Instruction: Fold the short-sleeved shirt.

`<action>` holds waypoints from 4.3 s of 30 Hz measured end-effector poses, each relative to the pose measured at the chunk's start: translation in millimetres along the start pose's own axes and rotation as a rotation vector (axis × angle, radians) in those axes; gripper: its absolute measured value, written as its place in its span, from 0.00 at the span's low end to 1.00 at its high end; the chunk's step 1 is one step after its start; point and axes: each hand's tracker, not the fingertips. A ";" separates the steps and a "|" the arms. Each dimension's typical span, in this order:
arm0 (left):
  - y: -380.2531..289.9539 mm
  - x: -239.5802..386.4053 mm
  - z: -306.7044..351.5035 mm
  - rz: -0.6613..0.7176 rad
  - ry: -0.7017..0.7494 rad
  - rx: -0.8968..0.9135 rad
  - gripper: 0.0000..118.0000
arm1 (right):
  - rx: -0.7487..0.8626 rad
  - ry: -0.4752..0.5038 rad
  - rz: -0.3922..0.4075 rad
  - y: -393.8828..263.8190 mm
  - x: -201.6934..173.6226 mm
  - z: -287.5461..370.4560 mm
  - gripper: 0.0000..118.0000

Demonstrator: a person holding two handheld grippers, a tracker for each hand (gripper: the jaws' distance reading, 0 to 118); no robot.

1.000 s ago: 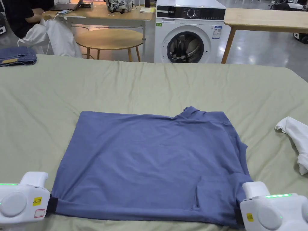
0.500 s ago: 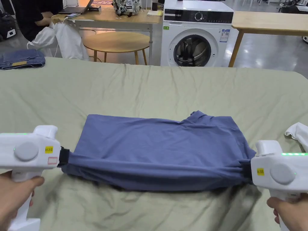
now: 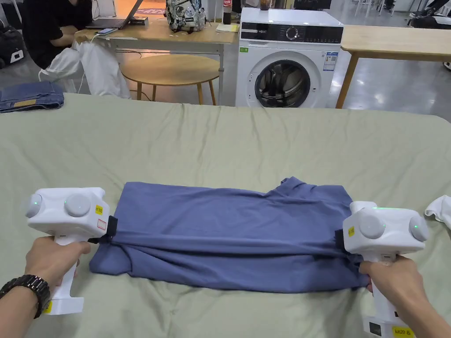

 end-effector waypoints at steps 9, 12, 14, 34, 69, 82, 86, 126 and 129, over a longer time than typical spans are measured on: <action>-2.0 8.9 -1.5 -0.040 0.021 0.020 0.33 | 0.037 -0.057 0.002 9.9 -3.5 -6.8 0.36; -1.0 7.3 14.1 -0.009 -0.014 0.080 0.43 | 0.125 -0.082 0.019 10.6 -7.9 11.1 0.59; -4.6 9.0 28.1 -0.007 -0.034 0.140 0.50 | 0.182 -0.083 0.028 8.2 -12.2 23.0 0.59; -71.8 11.7 96.8 -0.015 0.015 0.353 0.00 | 0.446 0.011 -0.014 -55.9 -49.5 100.3 0.00; -75.0 -22.4 52.8 0.050 -0.079 0.037 0.01 | 0.273 0.007 -0.031 -63.3 21.0 76.9 0.00; -86.1 -17.9 61.5 0.039 -0.082 0.074 0.01 | -0.102 0.049 0.006 -55.8 48.7 -18.5 0.60; -88.8 -16.3 58.4 0.046 -0.076 0.068 0.01 | -0.082 0.002 0.027 -58.6 33.0 -13.4 0.47; -195.5 -27.1 65.5 0.005 0.005 -0.022 0.01 | -0.128 -0.055 0.129 -170.0 13.7 63.3 0.06; -187.9 -31.7 59.4 -0.002 0.020 -0.034 0.01 | -0.127 -0.066 0.136 -168.6 11.8 64.4 0.07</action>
